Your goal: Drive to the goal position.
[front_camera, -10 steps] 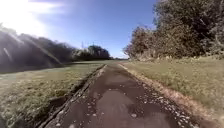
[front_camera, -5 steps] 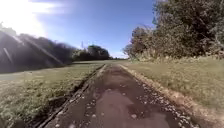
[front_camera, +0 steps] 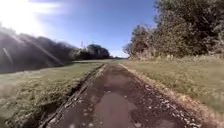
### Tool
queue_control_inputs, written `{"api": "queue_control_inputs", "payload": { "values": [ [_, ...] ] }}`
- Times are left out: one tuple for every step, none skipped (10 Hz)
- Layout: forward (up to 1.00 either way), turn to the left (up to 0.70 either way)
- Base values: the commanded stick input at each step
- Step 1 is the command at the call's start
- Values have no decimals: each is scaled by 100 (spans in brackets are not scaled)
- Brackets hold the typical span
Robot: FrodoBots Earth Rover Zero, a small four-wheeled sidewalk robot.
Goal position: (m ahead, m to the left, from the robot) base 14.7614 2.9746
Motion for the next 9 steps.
{"api": "queue_control_inputs", "payload": {
  "values": [
    [85,0],
    [85,0],
    [85,0],
    [85,0],
    [85,0],
    [85,0],
    [85,0],
    [85,0],
    [85,0]
  ]
}}
